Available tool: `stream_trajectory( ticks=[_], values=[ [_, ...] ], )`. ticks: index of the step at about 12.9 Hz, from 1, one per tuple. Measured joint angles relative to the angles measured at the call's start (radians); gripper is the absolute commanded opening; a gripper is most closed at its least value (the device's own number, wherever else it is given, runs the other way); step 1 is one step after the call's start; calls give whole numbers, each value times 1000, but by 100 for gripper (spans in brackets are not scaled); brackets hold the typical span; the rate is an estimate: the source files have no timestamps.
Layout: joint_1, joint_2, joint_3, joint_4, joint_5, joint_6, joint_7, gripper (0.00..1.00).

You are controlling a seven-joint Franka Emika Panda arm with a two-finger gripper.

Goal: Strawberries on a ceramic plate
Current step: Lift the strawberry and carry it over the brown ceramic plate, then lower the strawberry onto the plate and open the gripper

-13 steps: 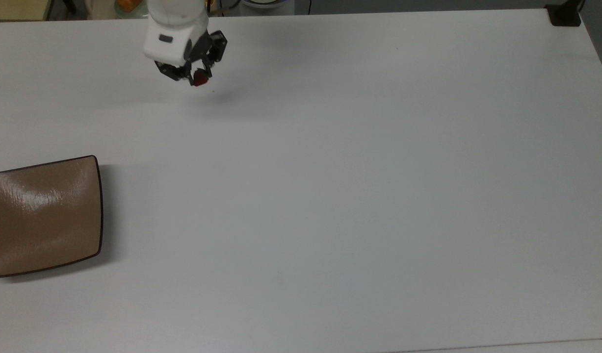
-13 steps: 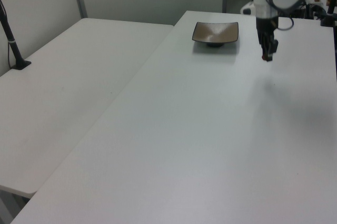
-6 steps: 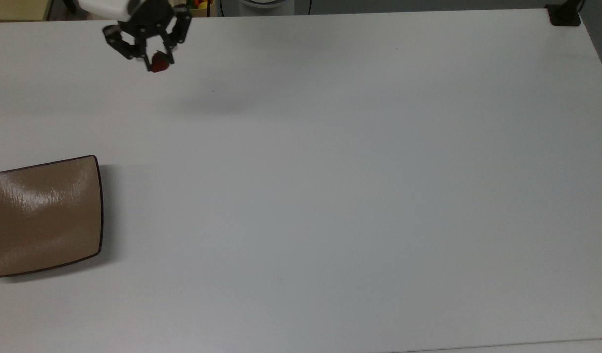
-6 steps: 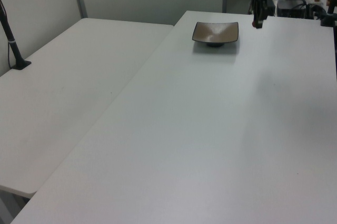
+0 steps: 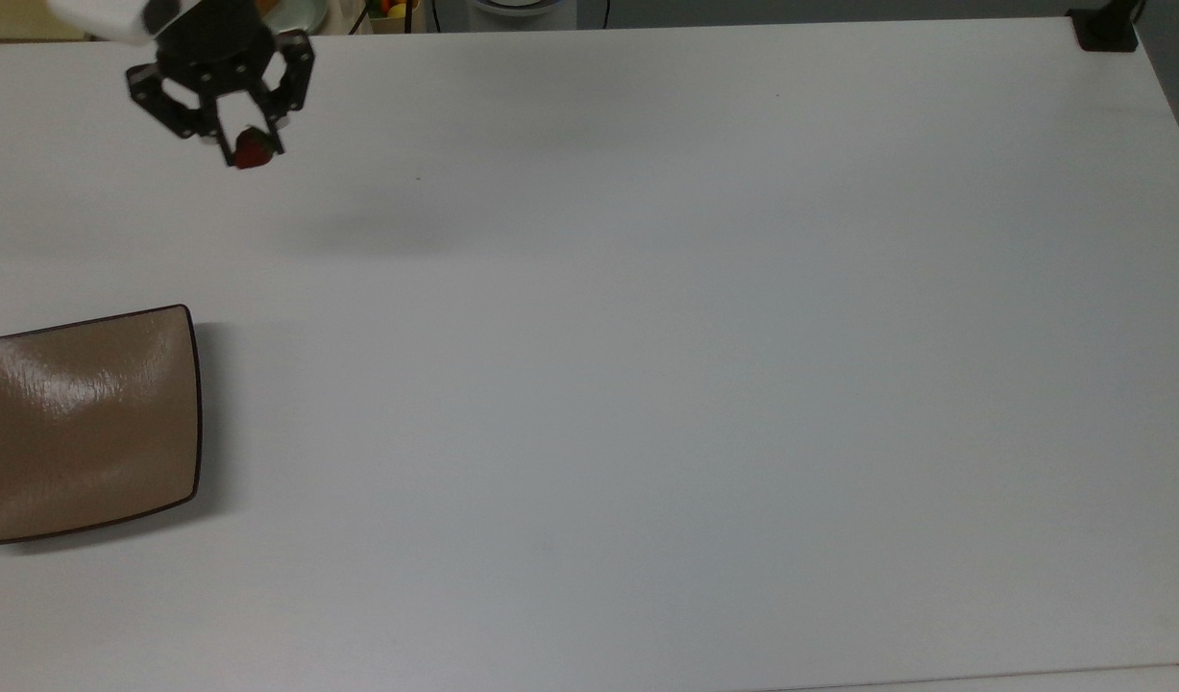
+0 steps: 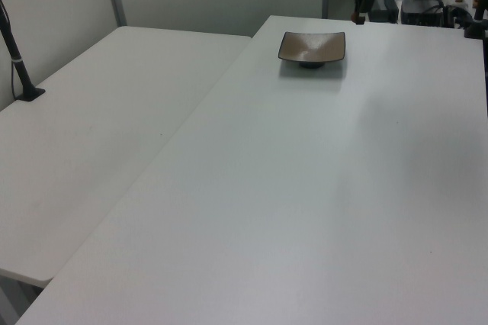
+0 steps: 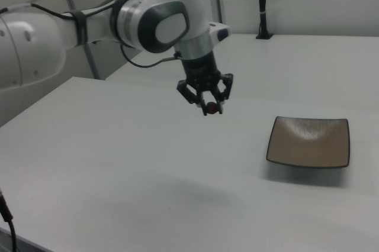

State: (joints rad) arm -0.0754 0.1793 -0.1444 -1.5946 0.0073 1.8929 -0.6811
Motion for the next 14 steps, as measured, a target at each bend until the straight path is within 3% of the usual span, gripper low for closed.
stream_trajectory(
  ticks=[8,9,14],
  values=[
    [-94,185,-2,58,49,359,0,20],
    [-104,208,-2,59,49,418,0,24],
    [-107,328,-1,57,46,847,-1,24]
  ],
)
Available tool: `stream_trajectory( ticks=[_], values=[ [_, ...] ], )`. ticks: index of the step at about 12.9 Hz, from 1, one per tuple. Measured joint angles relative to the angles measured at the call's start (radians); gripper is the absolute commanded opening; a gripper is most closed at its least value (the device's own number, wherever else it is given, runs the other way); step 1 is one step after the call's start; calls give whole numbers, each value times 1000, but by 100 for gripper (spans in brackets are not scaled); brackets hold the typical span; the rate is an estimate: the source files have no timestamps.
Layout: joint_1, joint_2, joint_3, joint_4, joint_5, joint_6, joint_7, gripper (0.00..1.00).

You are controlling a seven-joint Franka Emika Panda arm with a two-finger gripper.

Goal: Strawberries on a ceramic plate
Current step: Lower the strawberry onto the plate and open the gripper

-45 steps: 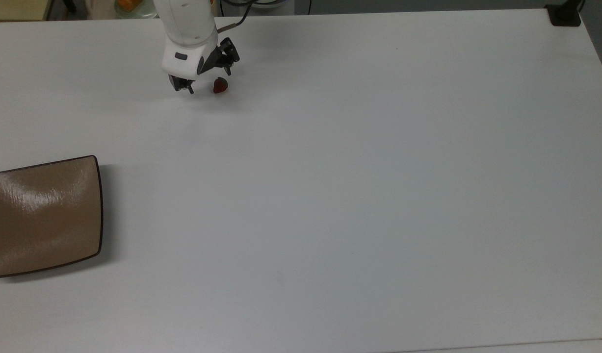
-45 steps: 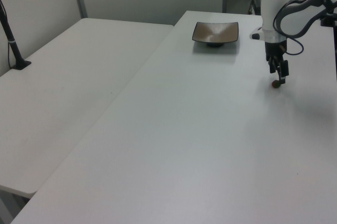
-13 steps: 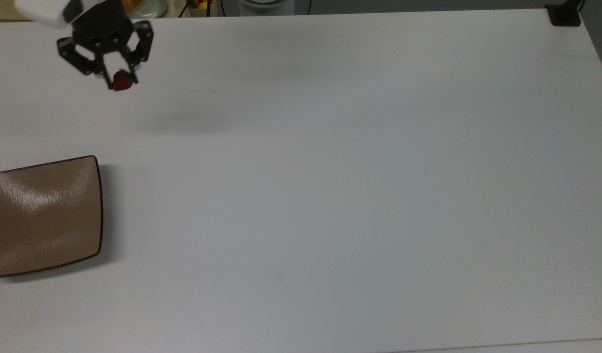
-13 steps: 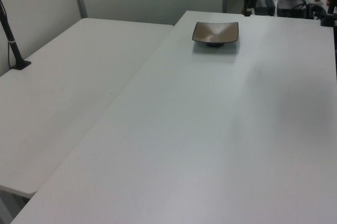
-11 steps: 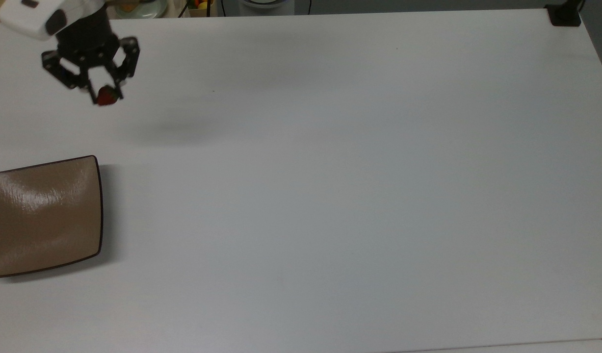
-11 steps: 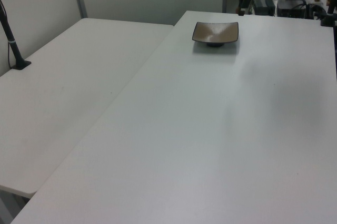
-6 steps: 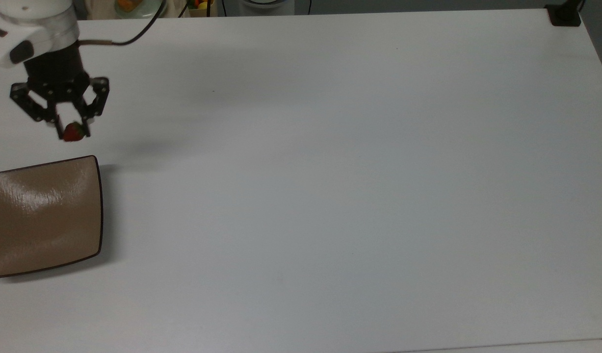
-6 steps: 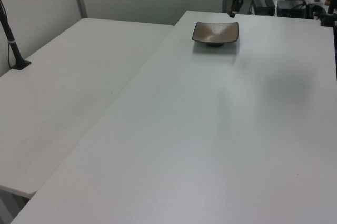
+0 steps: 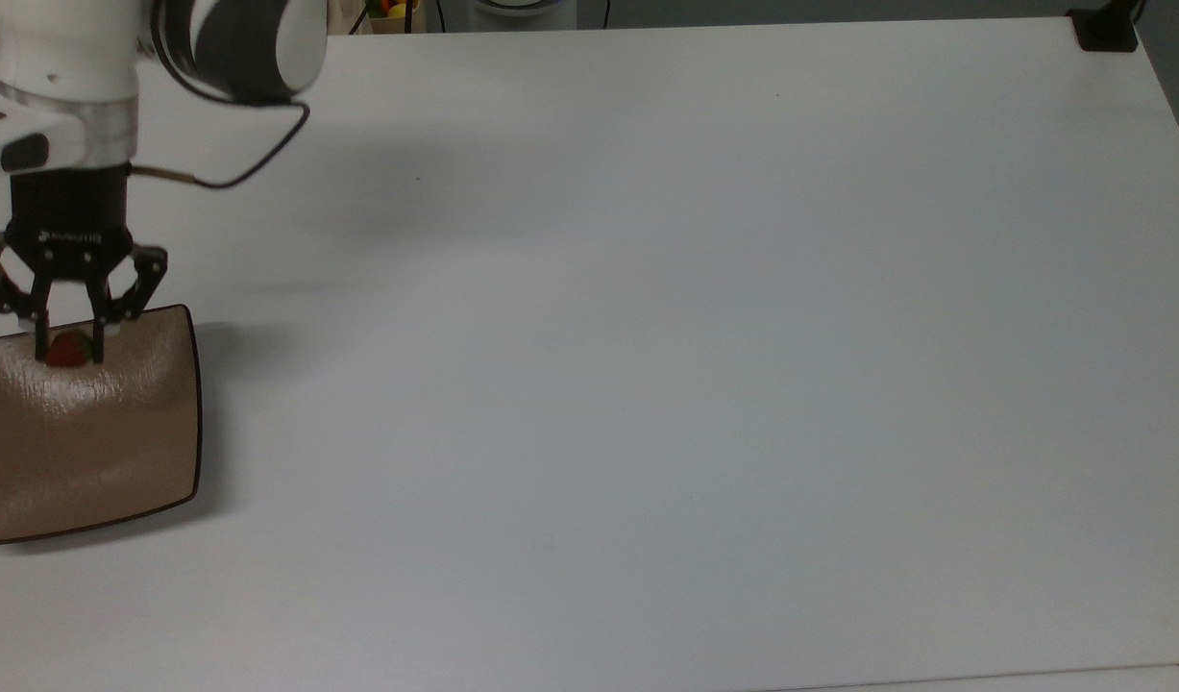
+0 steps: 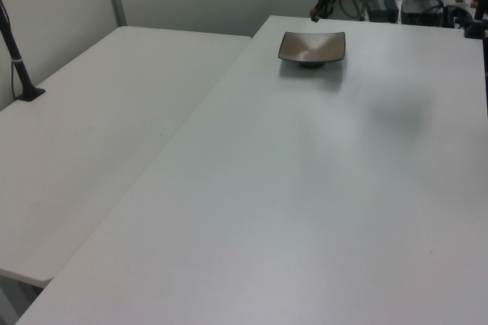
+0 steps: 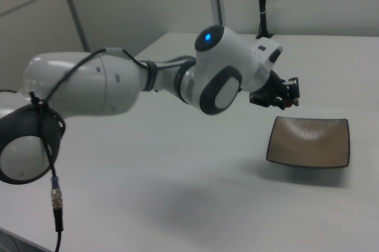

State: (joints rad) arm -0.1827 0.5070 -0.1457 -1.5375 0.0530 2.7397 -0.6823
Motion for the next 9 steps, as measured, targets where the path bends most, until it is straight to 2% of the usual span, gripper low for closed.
stream_trajectory(
  ticks=[2,5,8,9],
  values=[
    [0,54,0,0,-19,102,-1,24],
    [-10,116,0,0,-115,148,-1,24],
    [-30,163,0,-9,-125,235,-1,24],
    [-37,177,0,-16,-128,265,-1,28]
  ],
)
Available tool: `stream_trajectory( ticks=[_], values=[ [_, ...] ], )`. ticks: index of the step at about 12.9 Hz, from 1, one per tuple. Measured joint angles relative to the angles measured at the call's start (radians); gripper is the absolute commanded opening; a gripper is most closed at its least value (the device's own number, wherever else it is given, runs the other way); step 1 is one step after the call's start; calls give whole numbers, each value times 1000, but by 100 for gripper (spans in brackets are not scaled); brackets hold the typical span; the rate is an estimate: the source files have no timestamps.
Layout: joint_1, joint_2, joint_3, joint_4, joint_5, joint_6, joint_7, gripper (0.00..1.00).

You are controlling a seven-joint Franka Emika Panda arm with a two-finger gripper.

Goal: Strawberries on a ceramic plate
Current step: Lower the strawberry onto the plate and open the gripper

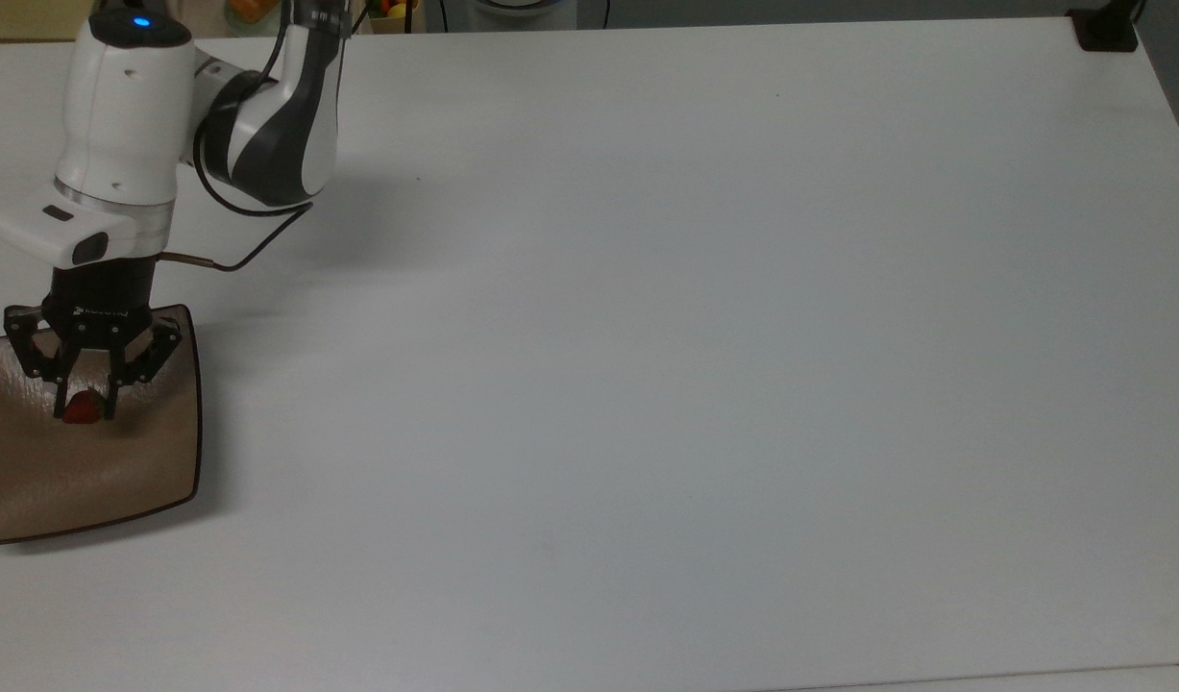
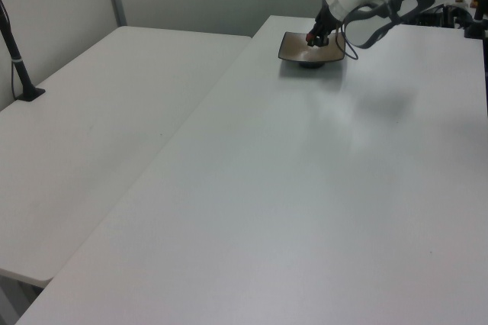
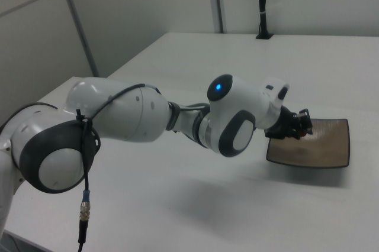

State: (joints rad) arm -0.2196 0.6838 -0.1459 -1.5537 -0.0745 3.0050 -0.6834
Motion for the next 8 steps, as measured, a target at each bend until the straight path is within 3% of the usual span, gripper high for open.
stream_trajectory(
  ticks=[3,4,5,7,8],
  values=[
    [-9,20,0,-8,-2,32,0,35],
    [-9,20,0,-7,-2,32,0,47],
    [-9,20,0,-7,-2,32,0,50],
    [-9,20,0,-7,-2,32,0,100],
    [-9,20,0,-7,-2,32,0,100]
  ],
)
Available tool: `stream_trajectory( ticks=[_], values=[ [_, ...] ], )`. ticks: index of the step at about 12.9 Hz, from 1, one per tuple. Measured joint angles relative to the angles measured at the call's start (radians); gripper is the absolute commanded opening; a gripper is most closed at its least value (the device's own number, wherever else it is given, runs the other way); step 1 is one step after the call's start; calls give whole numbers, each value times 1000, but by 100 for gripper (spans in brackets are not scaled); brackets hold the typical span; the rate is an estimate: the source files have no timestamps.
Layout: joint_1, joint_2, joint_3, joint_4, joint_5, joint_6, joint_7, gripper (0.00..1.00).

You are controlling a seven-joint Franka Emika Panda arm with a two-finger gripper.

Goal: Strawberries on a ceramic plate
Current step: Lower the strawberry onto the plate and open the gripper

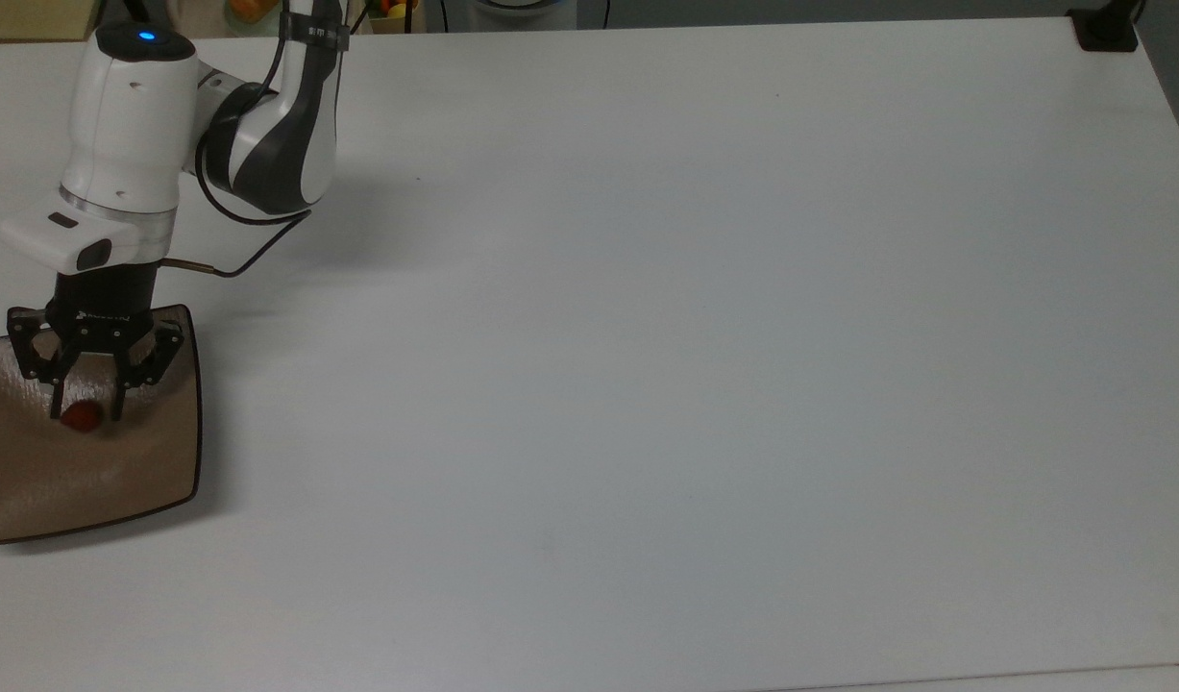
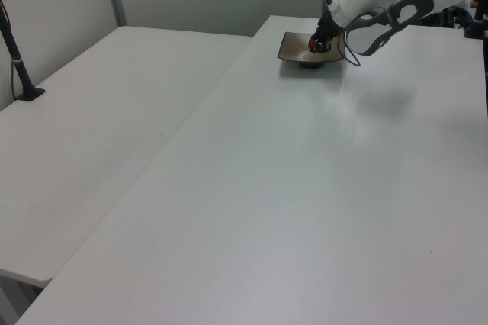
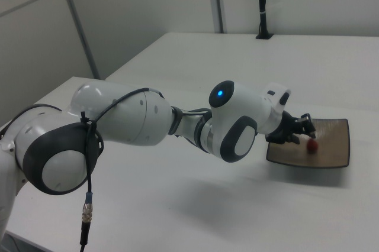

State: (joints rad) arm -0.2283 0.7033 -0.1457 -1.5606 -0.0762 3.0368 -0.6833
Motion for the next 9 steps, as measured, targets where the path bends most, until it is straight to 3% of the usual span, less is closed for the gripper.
stream_trajectory(
  ticks=[6,9],
  values=[
    [0,-8,0,1,-8,6,1,100],
    [-1,-72,0,1,-8,14,20,100]
  ],
)
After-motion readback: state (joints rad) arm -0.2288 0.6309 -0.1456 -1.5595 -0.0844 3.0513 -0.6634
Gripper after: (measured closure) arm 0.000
